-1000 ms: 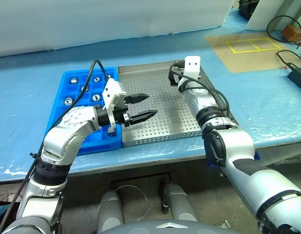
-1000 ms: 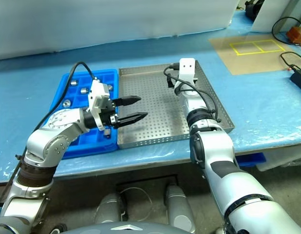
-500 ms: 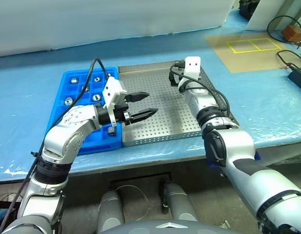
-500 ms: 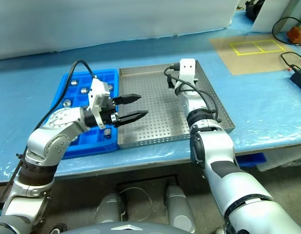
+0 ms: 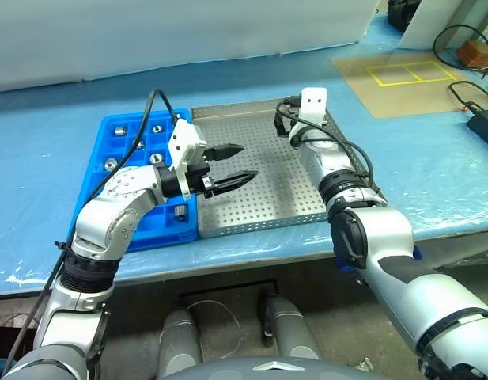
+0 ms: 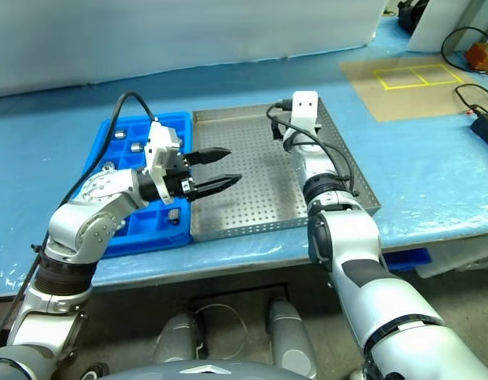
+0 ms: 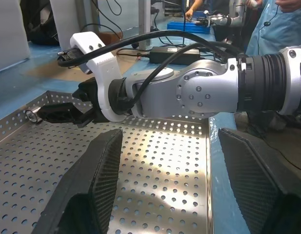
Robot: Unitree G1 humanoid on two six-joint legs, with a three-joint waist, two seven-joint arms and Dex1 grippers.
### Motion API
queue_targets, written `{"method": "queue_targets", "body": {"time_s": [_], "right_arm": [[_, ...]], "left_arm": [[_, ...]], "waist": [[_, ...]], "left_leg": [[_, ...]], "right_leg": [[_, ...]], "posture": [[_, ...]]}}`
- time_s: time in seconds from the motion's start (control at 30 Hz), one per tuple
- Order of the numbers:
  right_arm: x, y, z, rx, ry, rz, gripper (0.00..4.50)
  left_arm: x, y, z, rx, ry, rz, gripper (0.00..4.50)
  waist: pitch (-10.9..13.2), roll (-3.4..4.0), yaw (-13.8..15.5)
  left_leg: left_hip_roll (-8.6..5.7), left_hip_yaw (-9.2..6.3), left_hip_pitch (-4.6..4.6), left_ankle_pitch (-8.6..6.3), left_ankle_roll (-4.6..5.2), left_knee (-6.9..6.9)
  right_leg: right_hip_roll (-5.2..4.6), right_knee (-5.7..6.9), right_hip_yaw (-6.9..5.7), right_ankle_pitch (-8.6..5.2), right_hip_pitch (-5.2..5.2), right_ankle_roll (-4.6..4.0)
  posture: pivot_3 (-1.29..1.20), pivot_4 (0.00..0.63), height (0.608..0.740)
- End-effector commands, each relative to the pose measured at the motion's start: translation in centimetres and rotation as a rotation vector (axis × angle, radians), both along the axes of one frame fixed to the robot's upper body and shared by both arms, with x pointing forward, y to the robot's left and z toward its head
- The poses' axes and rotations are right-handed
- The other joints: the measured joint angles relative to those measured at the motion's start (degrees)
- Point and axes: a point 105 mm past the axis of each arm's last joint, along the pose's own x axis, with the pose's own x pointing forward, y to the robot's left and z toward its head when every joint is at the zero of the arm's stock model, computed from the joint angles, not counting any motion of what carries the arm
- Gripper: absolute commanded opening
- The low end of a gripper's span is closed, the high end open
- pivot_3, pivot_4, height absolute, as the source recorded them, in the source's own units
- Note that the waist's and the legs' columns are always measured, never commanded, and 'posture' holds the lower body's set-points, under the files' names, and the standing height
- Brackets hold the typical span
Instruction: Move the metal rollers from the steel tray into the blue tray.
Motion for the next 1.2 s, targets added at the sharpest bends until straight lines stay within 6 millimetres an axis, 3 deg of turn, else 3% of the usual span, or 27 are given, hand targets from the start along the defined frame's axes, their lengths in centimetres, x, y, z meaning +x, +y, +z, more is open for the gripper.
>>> {"method": "queue_targets", "body": {"time_s": [0.03, 0.37, 0.47, 0.63, 0.77, 0.97, 1.2], "right_arm": [[0.3, -0.1, 2.6, 0.011, -0.071, -0.006, 4.47], [0.2, -0.5, 1.8, -0.010, -0.041, 0.041, 4.47], [0.2, -1.5, 2.0, -0.005, -0.041, 0.047, 3.87], [0.0, -3.9, 1.6, -0.060, -0.001, 0.035, 2.12], [-0.6, -4.2, 1.2, -0.058, -0.010, 0.121, 2.12], [-1.3, -5.5, -0.3, -0.122, 0.033, 0.120, 4.11], [-1.3, -4.5, 0.3, -0.111, 0.019, 0.166, 4.11]], "left_arm": [[-0.2, 0.0, 1.4, -0.015, -0.065, -0.005, 3.31], [0.5, 1.3, 2.0, -0.043, -0.041, 0.066, 3.31], [0.3, 1.4, 1.8, -0.036, -0.038, 0.070, 3.31], [0.0, 2.4, 1.7, -0.019, -0.034, 0.100, 3.31], [-0.9, 3.6, 1.6, -0.010, -0.005, 0.096, 3.31], [-2.2, 4.4, 1.1, 0.036, 0.031, 0.073, 3.31], [-2.2, 5.4, 1.2, 0.059, 0.023, 0.104, 3.31]], "waist": [[0.0, 0.00, 0.0], [0.0, 0.00, 0.0], [0.0, 0.00, 0.3], [0.0, -0.01, 1.1], [0.0, -0.02, 1.2], [0.0, -0.02, 1.4], [0.0, -0.02, 1.5]], "left_leg": [[0.00, 0.00, 0.00, 0.00, 0.00, 0.00], [0.00, 0.00, -0.01, 0.00, 0.00, 0.00], [-0.01, 0.00, -0.02, 0.00, 0.00, 0.00], [0.00, 0.00, -0.02, 0.00, 0.00, 0.00], [0.00, 0.00, -0.02, 0.00, 0.00, -0.01], [-0.01, 0.00, -0.01, 0.00, 0.00, -0.02], [0.00, -0.01, 0.03, 0.04, -0.06, -0.01]], "right_leg": [[0.00, 0.00, 0.00, 0.00, 0.00, -0.01], [0.00, 0.00, 0.00, 0.04, 0.00, -0.06], [-0.01, -0.01, 0.00, 0.04, 0.00, -0.07], [0.00, -0.01, 0.00, 0.07, -0.01, -0.12], [0.00, -0.02, 0.00, 0.03, -0.01, -0.06], [0.00, -0.03, 0.01, 0.05, -0.01, -0.08], [0.01, 0.00, 0.01, -0.07, 0.00, 0.12]], "posture": [[-0.27, 0.150, 0.740], [-0.24, 0.150, 0.740], [-0.23, 0.150, 0.740], [-0.22, 0.150, 0.740], [-0.22, 0.150, 0.740], [-0.21, 0.150, 0.740], [-0.20, 0.150, 0.740]]}}
